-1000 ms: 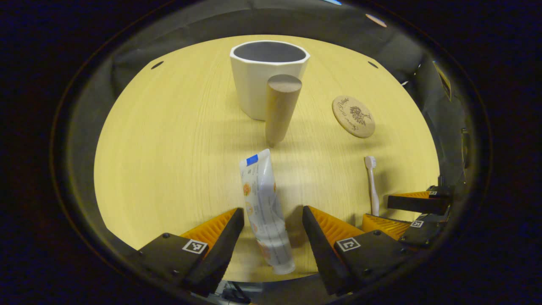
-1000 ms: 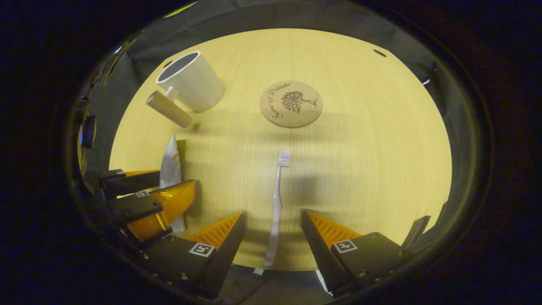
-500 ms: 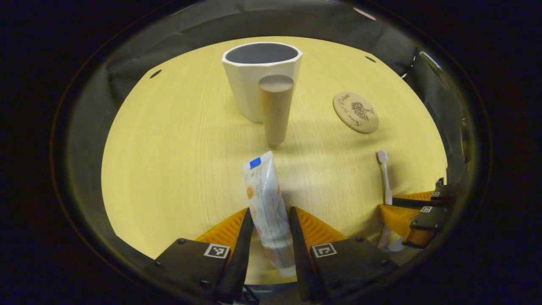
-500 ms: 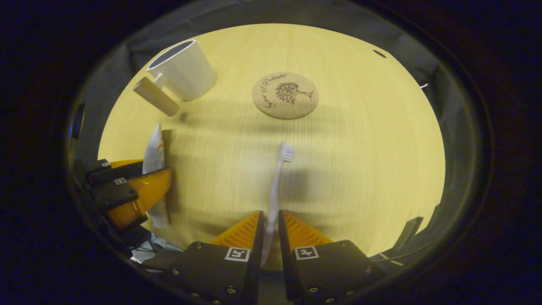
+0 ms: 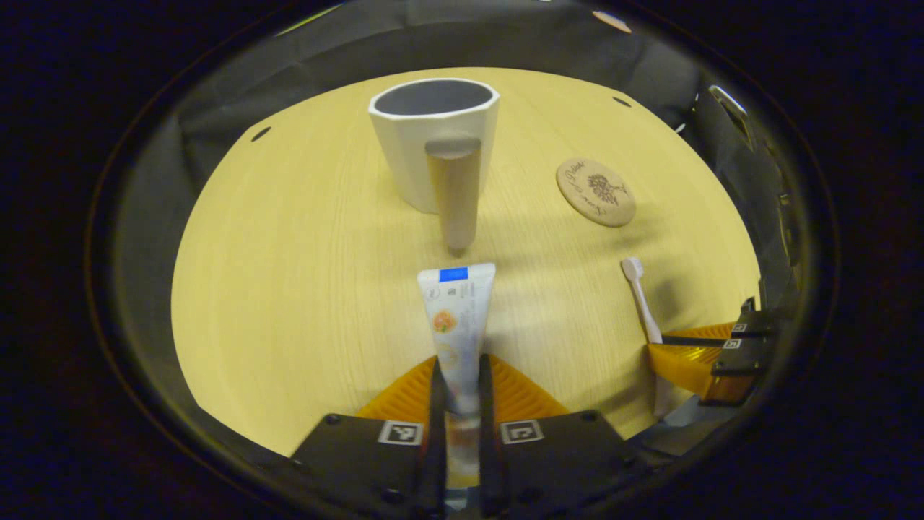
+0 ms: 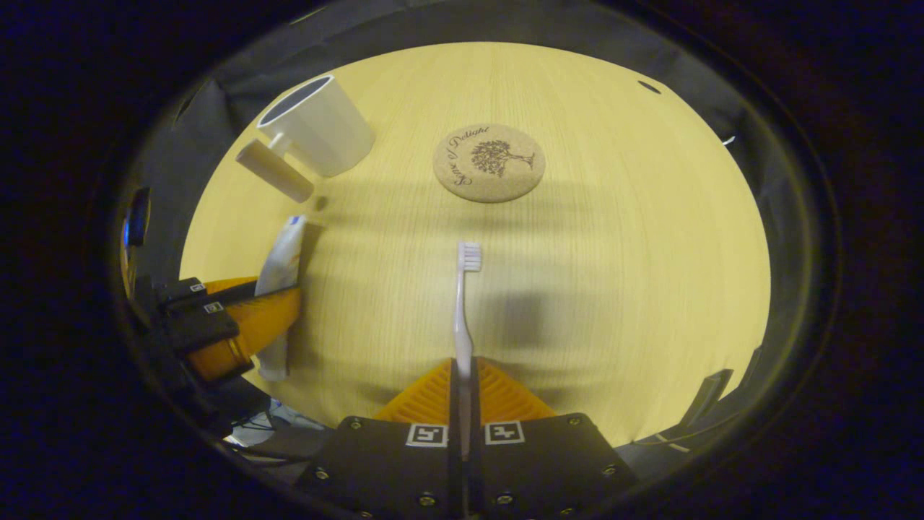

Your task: Put the toothbrush and toothpaste on the desktop into the cup, then pick up the cup and place it on the coaster on the desktop.

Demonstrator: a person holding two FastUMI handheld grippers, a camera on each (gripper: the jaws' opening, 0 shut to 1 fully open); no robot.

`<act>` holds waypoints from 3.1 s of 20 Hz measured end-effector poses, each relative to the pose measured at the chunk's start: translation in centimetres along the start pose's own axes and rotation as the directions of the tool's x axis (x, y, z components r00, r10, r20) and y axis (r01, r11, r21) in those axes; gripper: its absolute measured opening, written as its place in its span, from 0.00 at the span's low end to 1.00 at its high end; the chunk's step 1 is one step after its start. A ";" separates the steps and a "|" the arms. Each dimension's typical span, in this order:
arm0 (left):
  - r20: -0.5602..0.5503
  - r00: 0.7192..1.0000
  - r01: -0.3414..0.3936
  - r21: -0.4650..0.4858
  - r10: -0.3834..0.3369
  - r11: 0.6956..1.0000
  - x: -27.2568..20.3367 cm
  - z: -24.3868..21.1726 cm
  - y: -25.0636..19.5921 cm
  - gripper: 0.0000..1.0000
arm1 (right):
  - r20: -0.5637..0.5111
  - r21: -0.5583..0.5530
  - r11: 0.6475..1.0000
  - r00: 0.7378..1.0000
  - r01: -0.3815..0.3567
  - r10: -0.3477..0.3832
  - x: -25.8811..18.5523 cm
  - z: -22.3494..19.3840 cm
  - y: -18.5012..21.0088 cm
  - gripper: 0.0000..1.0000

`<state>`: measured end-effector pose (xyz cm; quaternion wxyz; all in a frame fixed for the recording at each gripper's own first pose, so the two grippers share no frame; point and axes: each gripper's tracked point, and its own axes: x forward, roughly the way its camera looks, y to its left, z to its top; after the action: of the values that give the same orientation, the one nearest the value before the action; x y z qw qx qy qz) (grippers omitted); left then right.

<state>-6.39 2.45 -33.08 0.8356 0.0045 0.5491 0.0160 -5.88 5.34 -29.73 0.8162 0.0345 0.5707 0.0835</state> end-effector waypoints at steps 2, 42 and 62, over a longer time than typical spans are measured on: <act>0.022 1.000 0.011 0.000 -0.011 1.000 -0.1 0.2 0.1 0.23 | 0.026 -0.009 1.000 1.000 -0.007 0.007 -0.1 0.2 0.1 0.04; 0.852 0.515 0.120 -0.179 0.093 0.977 -16.0 24.6 6.8 0.18 | 0.663 -0.162 0.984 0.730 -0.076 0.166 -13.8 16.3 0.5 0.02; 0.810 0.586 0.115 -0.063 -0.017 0.991 -6.8 26.8 1.6 0.20 | 0.660 -0.148 0.987 0.737 -0.062 0.145 -13.5 16.2 -0.3 0.03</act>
<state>15.53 4.07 -16.17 0.9926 -0.0544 0.1083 0.0108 4.87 3.35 -11.69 0.9610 0.0463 0.2318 0.1439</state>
